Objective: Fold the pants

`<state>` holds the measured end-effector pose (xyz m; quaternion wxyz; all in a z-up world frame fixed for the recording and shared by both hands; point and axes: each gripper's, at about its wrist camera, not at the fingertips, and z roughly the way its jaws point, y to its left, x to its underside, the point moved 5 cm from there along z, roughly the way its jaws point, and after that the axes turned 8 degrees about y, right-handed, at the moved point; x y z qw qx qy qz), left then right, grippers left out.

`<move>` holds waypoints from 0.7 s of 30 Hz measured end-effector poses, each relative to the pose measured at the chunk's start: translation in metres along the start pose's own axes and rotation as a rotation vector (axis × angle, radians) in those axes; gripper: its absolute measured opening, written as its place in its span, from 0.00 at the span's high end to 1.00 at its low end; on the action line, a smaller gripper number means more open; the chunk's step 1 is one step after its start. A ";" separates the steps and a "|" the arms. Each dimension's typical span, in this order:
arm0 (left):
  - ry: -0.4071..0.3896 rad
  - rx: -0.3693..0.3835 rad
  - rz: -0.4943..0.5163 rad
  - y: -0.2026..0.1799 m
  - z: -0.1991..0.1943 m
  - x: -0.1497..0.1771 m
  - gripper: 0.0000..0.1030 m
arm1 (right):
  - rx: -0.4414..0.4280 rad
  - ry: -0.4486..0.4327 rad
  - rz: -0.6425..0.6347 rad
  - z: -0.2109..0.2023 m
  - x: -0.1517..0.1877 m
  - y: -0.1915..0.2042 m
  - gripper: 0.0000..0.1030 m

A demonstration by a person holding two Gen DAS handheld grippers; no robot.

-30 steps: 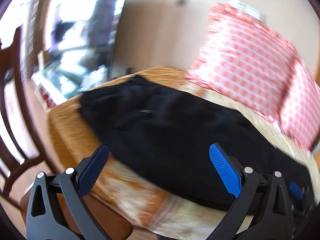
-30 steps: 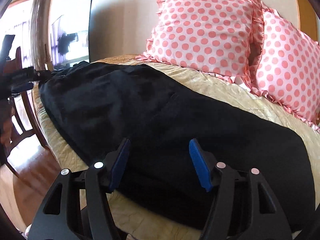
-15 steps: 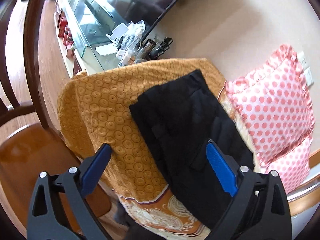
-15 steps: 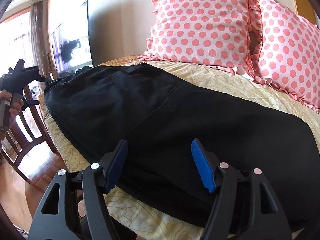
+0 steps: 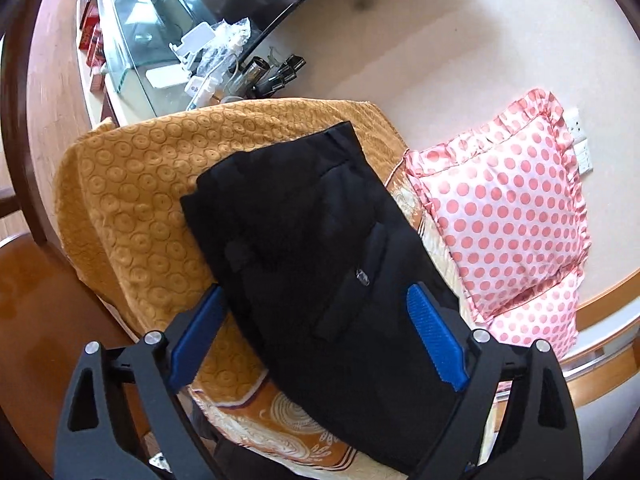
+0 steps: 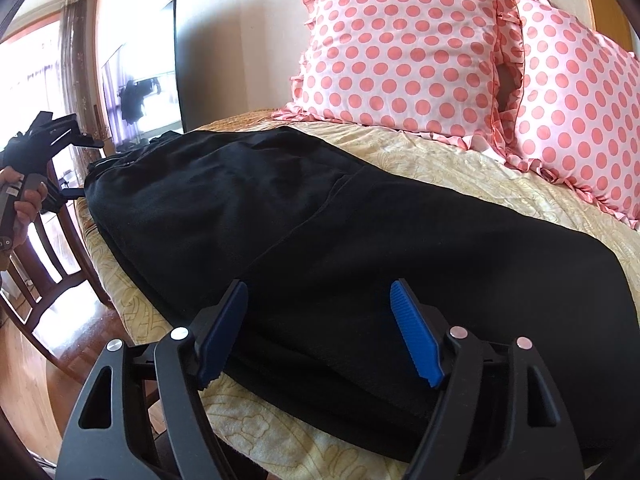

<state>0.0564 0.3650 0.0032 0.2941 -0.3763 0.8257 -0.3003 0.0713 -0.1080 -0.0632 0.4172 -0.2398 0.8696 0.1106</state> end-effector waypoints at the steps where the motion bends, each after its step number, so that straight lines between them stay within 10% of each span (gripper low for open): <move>1: 0.004 0.017 -0.018 0.002 0.000 -0.002 0.12 | 0.001 0.000 -0.001 0.000 0.000 0.000 0.25; 21: -0.068 0.073 -0.166 0.016 -0.005 -0.021 0.10 | -0.002 -0.005 -0.007 0.000 0.001 0.001 0.24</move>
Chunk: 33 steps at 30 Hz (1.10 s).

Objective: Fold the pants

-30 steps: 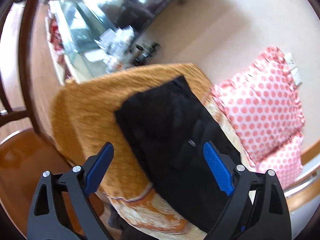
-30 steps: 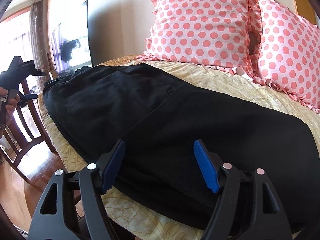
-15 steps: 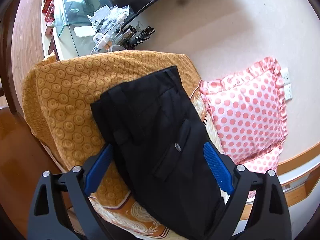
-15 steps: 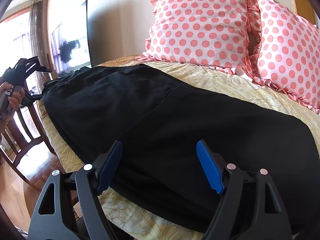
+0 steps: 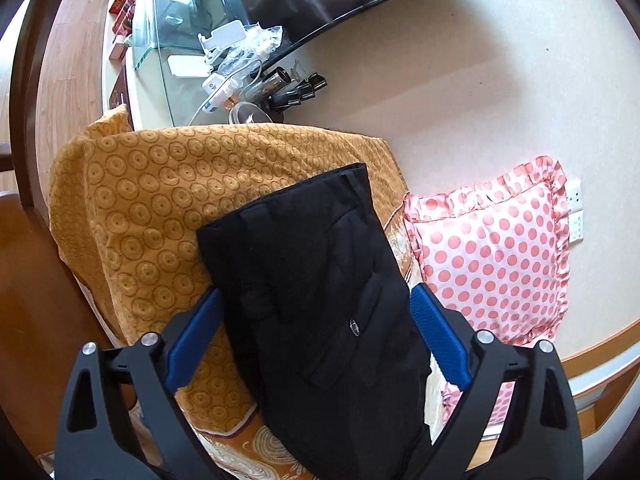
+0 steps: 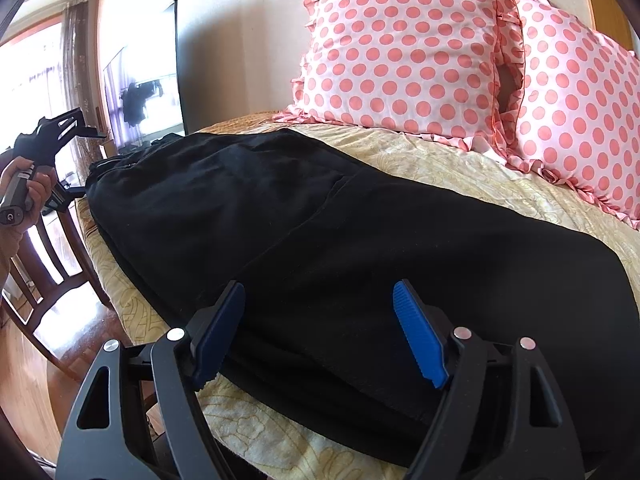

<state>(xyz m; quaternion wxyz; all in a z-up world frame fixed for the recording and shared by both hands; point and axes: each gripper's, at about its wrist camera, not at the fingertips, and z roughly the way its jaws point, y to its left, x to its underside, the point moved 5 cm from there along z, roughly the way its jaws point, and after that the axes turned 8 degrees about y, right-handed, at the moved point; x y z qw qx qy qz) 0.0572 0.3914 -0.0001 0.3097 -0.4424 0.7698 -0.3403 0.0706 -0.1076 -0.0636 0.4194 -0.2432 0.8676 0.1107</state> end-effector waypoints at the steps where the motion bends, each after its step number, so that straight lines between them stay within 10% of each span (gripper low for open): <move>1: 0.004 -0.010 0.016 -0.003 0.001 0.001 0.10 | -0.001 0.000 0.000 0.000 0.000 0.000 0.24; 12: -0.007 -0.011 0.013 0.002 0.004 0.003 0.49 | 0.001 -0.002 0.005 0.001 0.000 0.000 0.24; 14: -0.013 -0.077 0.002 0.007 0.005 0.002 0.79 | -0.002 -0.004 0.010 0.001 0.000 0.002 0.24; 16: -0.011 -0.090 0.006 0.011 0.006 0.001 0.84 | -0.003 -0.008 0.011 0.000 -0.001 0.002 0.24; 23: -0.075 -0.159 0.205 -0.029 -0.005 0.012 0.92 | 0.006 -0.071 0.014 -0.019 -0.002 -0.002 0.24; 33: -0.021 -0.030 0.705 -0.209 0.003 0.118 0.92 | 0.025 -0.147 0.123 -0.057 0.011 -0.036 0.20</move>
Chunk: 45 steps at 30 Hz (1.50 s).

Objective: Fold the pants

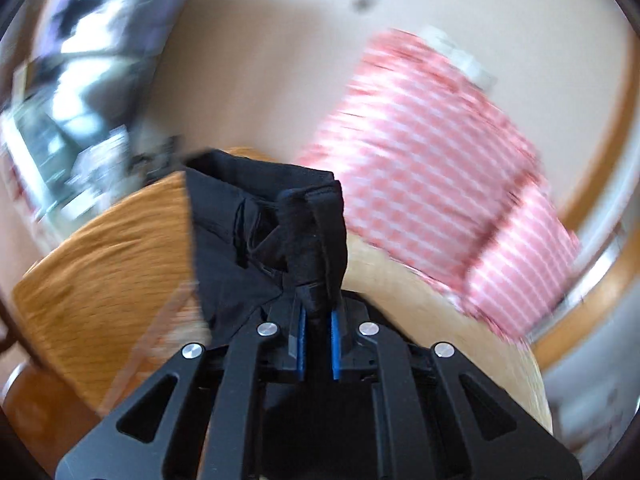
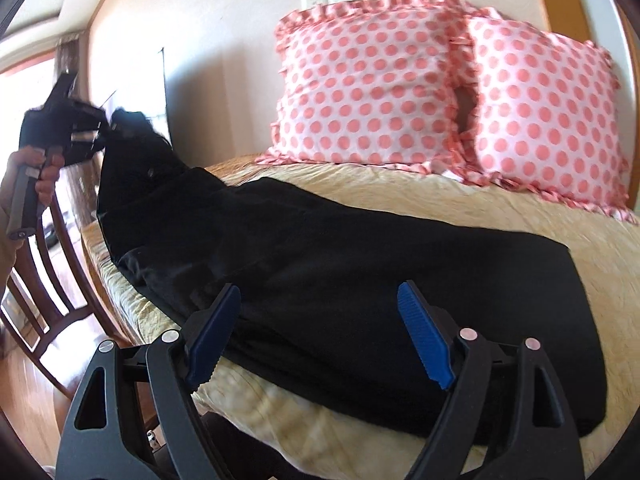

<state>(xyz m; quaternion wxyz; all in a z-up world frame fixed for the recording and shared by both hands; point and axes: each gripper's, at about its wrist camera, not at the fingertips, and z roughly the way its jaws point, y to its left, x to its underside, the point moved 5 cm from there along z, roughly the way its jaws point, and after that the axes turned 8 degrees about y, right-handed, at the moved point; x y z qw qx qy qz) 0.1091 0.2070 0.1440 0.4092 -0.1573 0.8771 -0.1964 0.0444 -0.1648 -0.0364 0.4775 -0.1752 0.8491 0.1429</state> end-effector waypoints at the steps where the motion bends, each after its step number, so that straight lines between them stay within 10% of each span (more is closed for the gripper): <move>1: 0.008 0.022 0.033 -0.017 0.003 0.001 0.92 | 0.010 -0.006 0.022 -0.006 0.003 -0.007 0.20; 8: 0.114 0.258 0.343 -0.199 0.041 0.042 0.92 | 0.094 -0.058 0.152 -0.052 0.021 -0.053 0.20; 14: 0.395 0.433 0.454 -0.290 0.109 0.151 0.92 | 0.187 -0.044 0.248 -0.077 0.048 -0.091 0.20; 17: 0.511 0.426 0.472 -0.301 0.137 0.192 0.92 | 0.208 -0.031 0.293 -0.085 0.061 -0.107 0.20; 25: 0.362 0.394 0.574 -0.321 0.114 0.200 0.92 | 0.264 -0.050 0.345 -0.094 0.068 -0.135 0.20; 33: 0.438 0.365 0.674 -0.317 0.135 0.264 0.88 | 0.336 -0.031 0.359 -0.098 0.076 -0.148 0.20; 41: 0.375 0.511 0.717 -0.293 0.081 0.254 0.16 | 0.420 -0.128 0.313 -0.129 0.049 -0.155 0.20; 45: 0.146 0.276 0.686 -0.241 0.068 0.212 0.08 | 0.309 -0.196 0.207 -0.124 0.006 -0.129 0.20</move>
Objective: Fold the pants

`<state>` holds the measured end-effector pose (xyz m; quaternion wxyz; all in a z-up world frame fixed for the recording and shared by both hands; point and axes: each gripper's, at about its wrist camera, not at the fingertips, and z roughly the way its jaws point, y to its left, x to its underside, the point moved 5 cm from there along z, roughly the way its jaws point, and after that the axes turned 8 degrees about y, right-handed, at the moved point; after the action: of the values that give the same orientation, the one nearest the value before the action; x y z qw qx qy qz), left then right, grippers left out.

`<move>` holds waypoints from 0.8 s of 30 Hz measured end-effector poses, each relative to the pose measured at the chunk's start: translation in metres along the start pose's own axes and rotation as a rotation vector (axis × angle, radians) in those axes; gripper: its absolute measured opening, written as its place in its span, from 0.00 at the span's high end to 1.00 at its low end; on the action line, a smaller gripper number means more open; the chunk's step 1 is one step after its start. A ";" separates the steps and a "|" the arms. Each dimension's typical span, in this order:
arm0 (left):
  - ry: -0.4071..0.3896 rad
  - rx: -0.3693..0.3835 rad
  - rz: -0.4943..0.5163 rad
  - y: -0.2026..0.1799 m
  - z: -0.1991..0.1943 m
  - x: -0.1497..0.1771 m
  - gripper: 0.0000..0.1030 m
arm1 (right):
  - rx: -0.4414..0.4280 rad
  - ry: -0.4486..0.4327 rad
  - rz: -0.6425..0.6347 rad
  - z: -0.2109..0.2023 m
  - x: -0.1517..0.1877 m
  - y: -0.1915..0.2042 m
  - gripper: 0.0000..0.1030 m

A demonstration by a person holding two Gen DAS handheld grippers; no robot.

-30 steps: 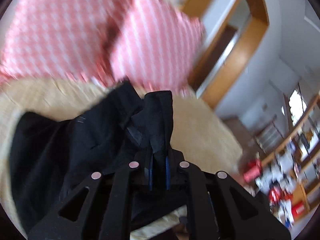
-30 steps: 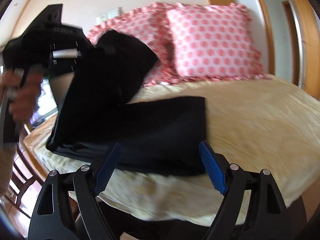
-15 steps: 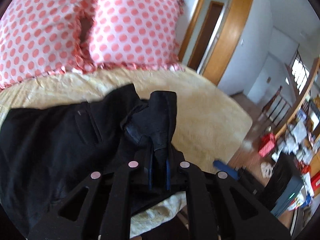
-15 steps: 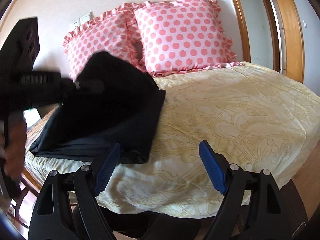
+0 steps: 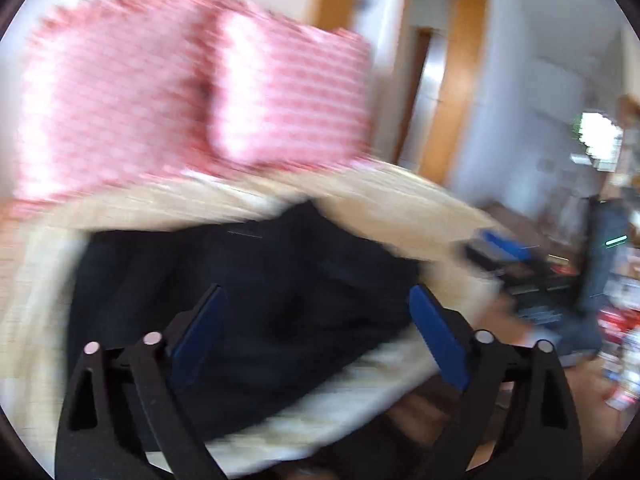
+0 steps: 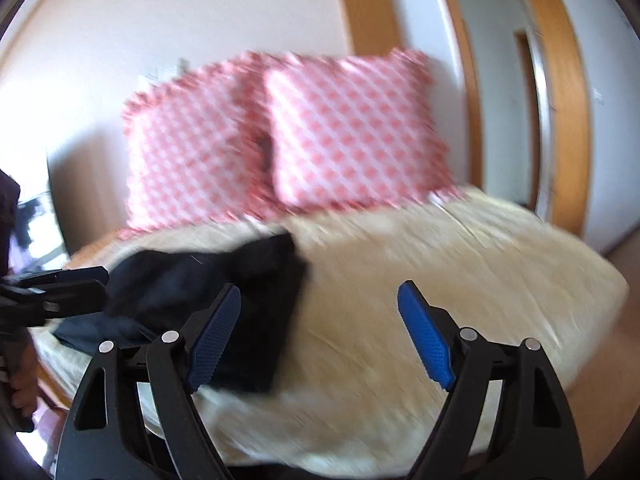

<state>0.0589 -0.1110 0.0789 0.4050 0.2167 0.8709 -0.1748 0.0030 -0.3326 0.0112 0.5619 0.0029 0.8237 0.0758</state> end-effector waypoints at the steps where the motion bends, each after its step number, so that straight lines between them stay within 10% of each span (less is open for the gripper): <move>1: -0.026 -0.101 -0.018 0.020 -0.004 0.003 0.08 | -0.024 0.008 -0.018 0.007 -0.005 0.009 0.20; 4: -0.027 -0.275 -0.062 0.057 -0.008 0.016 0.08 | -0.057 0.099 -0.072 0.046 -0.012 0.032 0.29; 13: 0.051 -0.361 -0.040 0.082 0.002 0.052 0.08 | -0.009 0.285 -0.091 0.083 0.013 0.033 0.79; 24: 0.107 -0.252 -0.134 0.100 0.021 0.068 0.02 | 0.053 0.328 -0.130 0.059 0.045 0.030 0.84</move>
<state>0.0845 -0.0210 -0.0002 0.3693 0.1145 0.9188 -0.0788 0.0387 -0.2913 -0.0473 0.4232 -0.0479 0.9046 0.0172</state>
